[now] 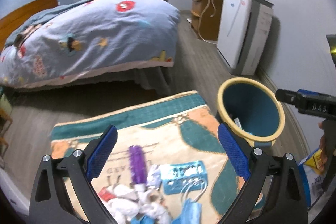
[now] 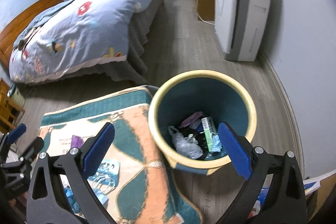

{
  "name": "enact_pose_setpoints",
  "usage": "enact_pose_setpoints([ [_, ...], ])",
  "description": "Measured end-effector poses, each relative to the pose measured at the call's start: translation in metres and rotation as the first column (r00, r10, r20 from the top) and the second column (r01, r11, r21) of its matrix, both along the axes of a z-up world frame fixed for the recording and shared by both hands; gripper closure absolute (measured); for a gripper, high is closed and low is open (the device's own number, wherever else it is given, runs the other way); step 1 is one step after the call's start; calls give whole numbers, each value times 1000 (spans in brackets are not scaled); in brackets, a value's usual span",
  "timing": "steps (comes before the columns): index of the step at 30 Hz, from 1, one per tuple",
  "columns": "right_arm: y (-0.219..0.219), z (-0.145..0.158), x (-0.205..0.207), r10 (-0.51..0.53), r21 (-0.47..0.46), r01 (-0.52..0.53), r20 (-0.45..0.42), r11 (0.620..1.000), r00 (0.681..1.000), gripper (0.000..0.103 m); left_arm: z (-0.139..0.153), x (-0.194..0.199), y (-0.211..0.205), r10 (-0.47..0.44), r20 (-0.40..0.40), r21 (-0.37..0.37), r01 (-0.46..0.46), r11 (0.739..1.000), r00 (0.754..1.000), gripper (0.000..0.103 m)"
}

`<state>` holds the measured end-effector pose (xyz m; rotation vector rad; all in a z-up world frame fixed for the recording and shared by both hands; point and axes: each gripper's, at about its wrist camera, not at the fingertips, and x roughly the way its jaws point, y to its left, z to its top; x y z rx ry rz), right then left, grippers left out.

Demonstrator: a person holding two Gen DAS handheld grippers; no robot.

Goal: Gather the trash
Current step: 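Move both tools back over the trash on the cushion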

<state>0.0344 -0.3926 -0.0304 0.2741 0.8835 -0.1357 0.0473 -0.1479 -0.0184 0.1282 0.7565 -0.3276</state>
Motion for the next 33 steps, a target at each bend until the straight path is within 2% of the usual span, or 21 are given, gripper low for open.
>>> enact_pose_setpoints([
  [4, 29, 4, -5, 29, 13, -29, 1, 999, 1000, 6, 5, -15, 31, 42, -9, -29, -42, 999, 999, 7],
  [10, 66, 3, -13, 47, 62, -46, -9, 997, 999, 6, 3, -35, 77, 100, -15, -30, -101, 994, 995, 7],
  [14, 90, -1, -18, 73, 39, -72, -26, 997, 997, 6, -2, -43, 110, 162, -28, -15, -163, 987, 986, 7],
  [18, 108, -14, -20, 91, 22, -90, -59, 996, 994, 6, -11, -47, 142, 221, -75, -50, -225, 973, 972, 7],
  [20, 114, -21, -20, 98, 14, -97, -76, 995, 992, 6, -15, -47, 156, 250, -78, -40, -254, 966, 965, 7],
  [23, 127, -33, -23, 110, -8, -111, -106, 994, 988, 6, -20, -45, 168, 276, -81, -6, -277, 961, 958, 7],
  [29, 155, -69, -47, 125, 72, -115, -159, 991, 979, 6, -27, -38, 174, 280, -99, 9, -280, 960, 955, 7],
  [33, 171, -92, -59, 119, 83, -104, -198, 991, 973, 6, -27, -36, 169, 266, -95, 9, -266, 964, 959, 7],
])
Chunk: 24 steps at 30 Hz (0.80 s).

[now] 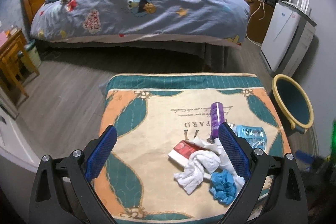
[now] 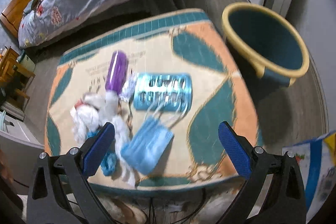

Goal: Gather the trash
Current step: 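Move both tools back over the trash on the cushion, then grasp the blue face mask with the right tool while the left grasps white tissue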

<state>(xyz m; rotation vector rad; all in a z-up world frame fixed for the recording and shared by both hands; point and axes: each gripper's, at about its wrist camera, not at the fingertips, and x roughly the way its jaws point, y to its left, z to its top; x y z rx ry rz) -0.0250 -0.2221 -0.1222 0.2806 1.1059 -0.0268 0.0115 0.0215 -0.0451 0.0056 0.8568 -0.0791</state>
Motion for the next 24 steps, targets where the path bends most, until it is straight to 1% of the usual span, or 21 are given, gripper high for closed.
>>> enact_pose_setpoints([
  [4, 15, -15, -6, 39, -29, -40, -32, 999, 999, 6, 1, -2, -8, -33, 11, 26, 32, 999, 999, 7],
  [7, 23, -24, -7, 72, -8, -73, -60, 997, 996, 9, 0, -2, -10, -42, 10, 48, 41, 998, 999, 7],
  [9, 29, -28, -6, 102, 14, -101, -77, 995, 992, 26, -2, 0, -9, -39, 4, 43, 39, 998, 999, 7],
  [10, 31, -30, -6, 117, 27, -115, -85, 993, 989, 31, -3, 0, -8, -35, -1, 39, 35, 999, 999, 7],
  [11, 33, -31, -6, 130, 37, -127, -94, 991, 987, 43, -3, 1, -8, -34, -4, 38, 34, 999, 999, 7],
  [12, 36, -34, -6, 150, 48, -145, -110, 988, 983, 57, -4, 1, -8, -31, -6, 39, 32, 999, 999, 7],
  [13, 37, -34, -6, 157, 54, -152, -115, 987, 981, 64, -4, 2, -8, -30, -9, 40, 30, 999, 1000, 7],
  [14, 38, -34, -6, 164, 57, -158, -117, 986, 979, 76, -5, 2, -8, -29, -12, 42, 30, 999, 1000, 7],
  [15, 38, -31, -6, 170, 55, -165, -111, 985, 979, 81, -6, 3, -9, -30, -14, 43, 30, 999, 999, 7],
  [16, 37, -26, -5, 171, 51, -166, -104, 985, 980, 81, -6, 4, -10, -32, -18, 44, 33, 998, 999, 7],
  [17, 36, -22, -5, 171, 53, -167, -98, 985, 980, 85, -7, 4, -11, -35, -22, 44, 36, 998, 999, 7],
  [19, 32, -7, -1, 195, 60, -190, -96, 980, 976, 86, -9, 4, -12, -39, -27, 46, 40, 998, 999, 7],
  [21, 25, 11, 8, 215, 58, -211, -78, 976, 974, 87, -9, 6, -13, -40, -28, 47, 42, 998, 999, 7],
  [23, 9, 42, 22, 219, 59, -217, -27, 974, 975, 87, -10, 8, -15, -42, -30, 42, 43, 998, 999, 7],
  [24, 5, 50, 25, 223, 46, -222, -12, 974, 975, 87, -10, 9, -16, -43, -31, 40, 45, 998, 999, 7],
])
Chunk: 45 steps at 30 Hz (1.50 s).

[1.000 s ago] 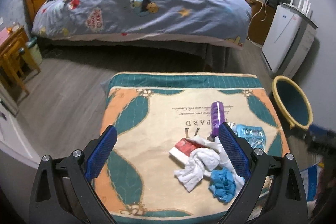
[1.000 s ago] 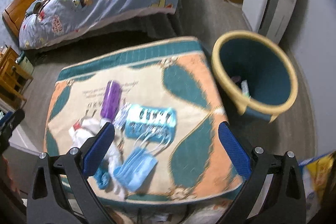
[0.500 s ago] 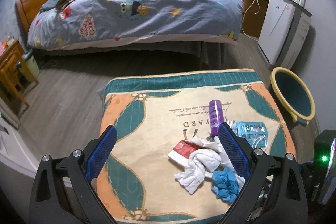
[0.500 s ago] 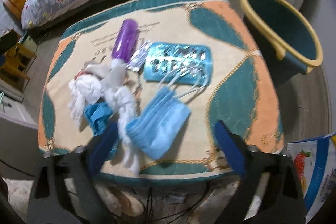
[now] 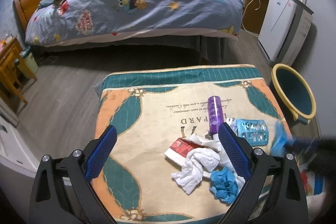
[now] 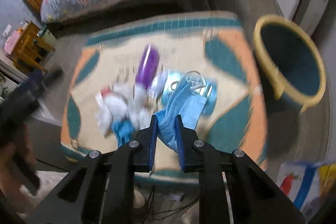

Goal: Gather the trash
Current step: 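Grasp the blue face mask with the right tool while the left grasps white tissue, then carry the tissue and mask over the bin and lower them in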

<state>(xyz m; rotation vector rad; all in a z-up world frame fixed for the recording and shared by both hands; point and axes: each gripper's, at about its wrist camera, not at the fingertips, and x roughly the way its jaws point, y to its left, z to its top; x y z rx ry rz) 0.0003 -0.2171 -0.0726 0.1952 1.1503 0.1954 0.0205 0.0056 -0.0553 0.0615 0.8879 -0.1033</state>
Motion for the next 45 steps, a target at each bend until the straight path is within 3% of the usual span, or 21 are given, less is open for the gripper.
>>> enact_pose_setpoints([
  [3, -23, 30, 16, 7, -13, -6, 71, 1000, 997, 87, -4, 3, -7, -23, -6, 6, 23, 1000, 1000, 7],
  [7, -46, 38, 27, -13, -22, 16, 135, 1000, 991, 87, -20, 9, -26, -75, -36, 44, 77, 996, 997, 7],
  [11, -65, 16, 40, -77, 75, 71, 71, 995, 995, 87, -35, 13, -50, -158, -68, 68, 163, 984, 985, 7],
  [14, -71, 14, 46, -70, 82, 64, 74, 995, 995, 87, -42, 15, -64, -209, -94, 70, 216, 974, 973, 7],
  [19, -74, 9, 56, -54, 93, 48, 64, 994, 996, 87, -59, 10, -58, -156, -220, 25, 165, 986, 963, 8],
  [22, -75, 7, 64, -36, 96, 30, 64, 995, 997, 87, -70, 8, -55, -160, -254, 53, 179, 982, 954, 10],
  [29, -76, 7, 77, -52, 154, 42, 59, 987, 997, 87, -111, 23, -50, -147, -389, 29, 171, 985, 910, 45],
  [32, -74, 7, 79, -40, 150, 31, 60, 988, 997, 87, -111, 22, -55, -172, -391, 71, 216, 974, 904, 76],
  [33, -74, 8, 78, -40, 144, 31, 64, 989, 997, 87, -109, 21, -56, -181, -385, 71, 225, 972, 905, 82],
  [45, -97, 29, 68, -119, 146, 100, 132, 984, 984, 87, -21, 11, -67, -247, -155, -15, 248, 969, 956, 85],
])
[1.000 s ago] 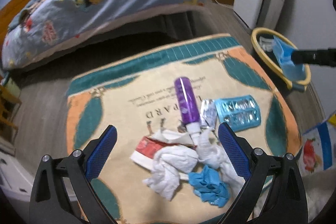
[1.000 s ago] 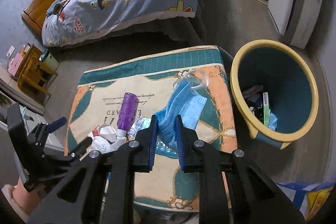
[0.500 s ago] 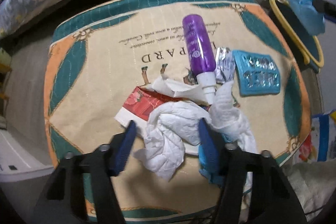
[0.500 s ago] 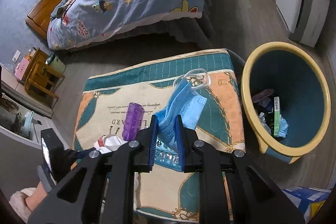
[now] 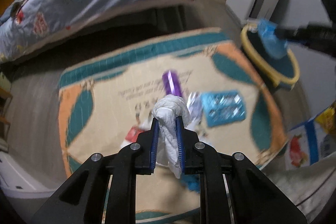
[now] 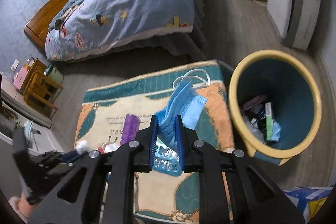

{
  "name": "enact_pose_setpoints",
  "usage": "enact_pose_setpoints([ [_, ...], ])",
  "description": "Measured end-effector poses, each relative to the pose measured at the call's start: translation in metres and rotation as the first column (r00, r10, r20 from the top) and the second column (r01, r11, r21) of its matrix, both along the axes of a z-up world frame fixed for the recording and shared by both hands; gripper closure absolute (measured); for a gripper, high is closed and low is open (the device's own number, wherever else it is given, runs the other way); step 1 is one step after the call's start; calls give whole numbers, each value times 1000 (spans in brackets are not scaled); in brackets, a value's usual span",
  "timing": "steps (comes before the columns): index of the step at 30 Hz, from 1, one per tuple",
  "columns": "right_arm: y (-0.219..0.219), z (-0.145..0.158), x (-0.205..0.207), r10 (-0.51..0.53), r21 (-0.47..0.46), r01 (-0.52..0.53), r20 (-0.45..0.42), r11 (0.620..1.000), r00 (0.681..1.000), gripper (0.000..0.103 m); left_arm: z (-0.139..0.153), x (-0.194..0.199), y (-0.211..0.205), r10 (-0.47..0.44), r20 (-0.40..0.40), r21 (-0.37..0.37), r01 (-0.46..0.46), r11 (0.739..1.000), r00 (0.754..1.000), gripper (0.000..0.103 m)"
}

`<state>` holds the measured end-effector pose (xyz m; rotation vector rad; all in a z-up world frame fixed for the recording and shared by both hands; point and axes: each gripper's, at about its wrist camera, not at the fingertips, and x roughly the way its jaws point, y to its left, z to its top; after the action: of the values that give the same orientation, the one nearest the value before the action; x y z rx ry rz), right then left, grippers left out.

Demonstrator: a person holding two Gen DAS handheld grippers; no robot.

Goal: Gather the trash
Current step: 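Carry the tissue and mask over the bin and lower them in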

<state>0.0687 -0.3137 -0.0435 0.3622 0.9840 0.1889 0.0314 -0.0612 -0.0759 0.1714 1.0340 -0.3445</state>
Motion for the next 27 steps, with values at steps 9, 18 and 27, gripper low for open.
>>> enact_pose_setpoints([
  [9, -26, 5, -5, -74, -14, 75, 24, 997, 997, 87, 75, 27, -40, -91, 126, -28, 96, 995, 988, 85],
  [18, -53, -1, -4, -98, -64, 100, 30, 993, 995, 87, 53, 39, -98, -192, 104, -36, 196, 980, 976, 85],
  [27, -114, -18, -10, -210, -28, 210, -2, 977, 978, 87, 40, 50, -159, -259, 103, -40, 264, 964, 960, 85],
])
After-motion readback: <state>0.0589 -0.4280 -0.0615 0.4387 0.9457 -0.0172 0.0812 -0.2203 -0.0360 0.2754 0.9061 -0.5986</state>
